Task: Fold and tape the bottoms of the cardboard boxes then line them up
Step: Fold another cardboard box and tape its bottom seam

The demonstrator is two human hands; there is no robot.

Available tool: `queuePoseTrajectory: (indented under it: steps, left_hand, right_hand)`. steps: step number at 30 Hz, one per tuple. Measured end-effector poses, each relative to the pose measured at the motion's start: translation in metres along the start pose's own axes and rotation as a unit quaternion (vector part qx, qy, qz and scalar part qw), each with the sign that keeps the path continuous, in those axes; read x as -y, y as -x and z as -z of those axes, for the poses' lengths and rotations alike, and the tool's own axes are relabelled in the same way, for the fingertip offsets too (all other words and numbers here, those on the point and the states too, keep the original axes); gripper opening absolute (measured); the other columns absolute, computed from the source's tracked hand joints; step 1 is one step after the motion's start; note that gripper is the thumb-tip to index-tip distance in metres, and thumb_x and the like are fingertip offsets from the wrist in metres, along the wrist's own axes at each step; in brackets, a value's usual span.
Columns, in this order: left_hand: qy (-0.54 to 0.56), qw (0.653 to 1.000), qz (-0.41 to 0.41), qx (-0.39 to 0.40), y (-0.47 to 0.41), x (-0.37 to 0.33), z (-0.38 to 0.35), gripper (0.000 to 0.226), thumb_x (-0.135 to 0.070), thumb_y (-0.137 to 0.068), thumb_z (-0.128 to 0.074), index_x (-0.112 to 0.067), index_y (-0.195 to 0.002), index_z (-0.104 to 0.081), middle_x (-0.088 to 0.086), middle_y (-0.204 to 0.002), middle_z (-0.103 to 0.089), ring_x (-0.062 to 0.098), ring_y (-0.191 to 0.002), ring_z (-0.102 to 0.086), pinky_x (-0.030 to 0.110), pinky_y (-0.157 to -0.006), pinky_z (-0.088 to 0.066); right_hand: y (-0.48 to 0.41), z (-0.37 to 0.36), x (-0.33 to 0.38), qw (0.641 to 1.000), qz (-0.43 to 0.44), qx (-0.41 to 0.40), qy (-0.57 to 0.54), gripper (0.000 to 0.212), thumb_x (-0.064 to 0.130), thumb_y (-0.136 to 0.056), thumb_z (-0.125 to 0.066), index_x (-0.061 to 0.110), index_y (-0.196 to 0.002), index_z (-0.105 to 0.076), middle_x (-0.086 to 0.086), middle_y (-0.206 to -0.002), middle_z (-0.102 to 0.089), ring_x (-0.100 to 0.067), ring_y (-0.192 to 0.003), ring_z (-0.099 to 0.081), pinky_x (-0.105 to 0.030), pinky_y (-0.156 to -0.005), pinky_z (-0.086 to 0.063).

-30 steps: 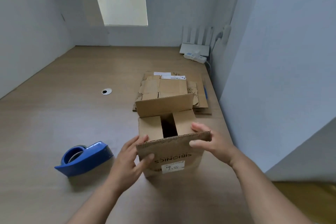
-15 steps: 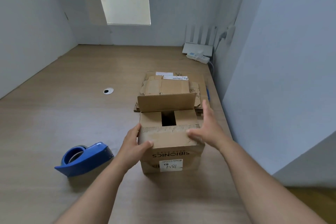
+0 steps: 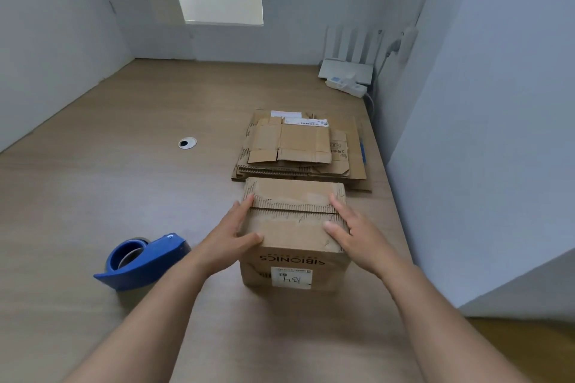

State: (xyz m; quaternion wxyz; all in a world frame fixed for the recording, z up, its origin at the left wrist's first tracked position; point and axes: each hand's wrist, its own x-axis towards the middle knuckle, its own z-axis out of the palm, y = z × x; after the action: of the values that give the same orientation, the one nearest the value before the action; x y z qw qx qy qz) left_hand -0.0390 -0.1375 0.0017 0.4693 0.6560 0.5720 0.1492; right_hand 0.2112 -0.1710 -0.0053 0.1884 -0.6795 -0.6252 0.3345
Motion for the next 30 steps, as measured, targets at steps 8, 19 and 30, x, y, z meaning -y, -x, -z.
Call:
queuePoseTrajectory:
  steps: [8,19,30]
  left_hand:
    - [-0.019,1.0,0.015,0.003,0.014,-0.001,-0.001,0.076,-0.032,-0.09,-0.061,-0.044,-0.148,-0.013,-0.011,-0.155,-0.022,0.017,-0.135,-0.036,0.038,-0.1,-0.043]
    - [-0.008,1.0,0.009,-0.001,-0.014,-0.008,0.012,0.078,-0.034,-0.088,-0.065,-0.039,-0.149,-0.017,-0.007,-0.152,-0.032,0.02,-0.128,-0.044,0.043,-0.104,-0.043]
    - [-0.004,0.999,0.036,0.003,0.023,0.018,-0.012,0.071,-0.046,-0.088,-0.058,-0.044,-0.147,-0.019,-0.006,-0.149,-0.034,0.011,-0.119,-0.042,0.028,-0.09,-0.043]
  right_hand:
    - [0.016,0.008,0.003,0.998,-0.012,0.05,0.039,0.086,0.051,-0.086,-0.059,0.037,-0.151,-0.005,0.006,-0.158,-0.016,-0.017,-0.142,-0.024,-0.036,-0.113,-0.027]
    - [-0.017,0.023,0.018,0.998,-0.035,0.047,0.024,0.086,0.046,-0.085,-0.064,0.033,-0.151,-0.011,0.002,-0.154,-0.026,-0.019,-0.137,-0.031,-0.036,-0.11,-0.03]
    - [0.011,0.01,0.01,0.992,-0.047,0.087,0.072,0.085,0.053,-0.086,-0.059,0.027,-0.152,-0.011,0.001,-0.155,-0.027,-0.018,-0.139,-0.03,-0.033,-0.111,-0.028]
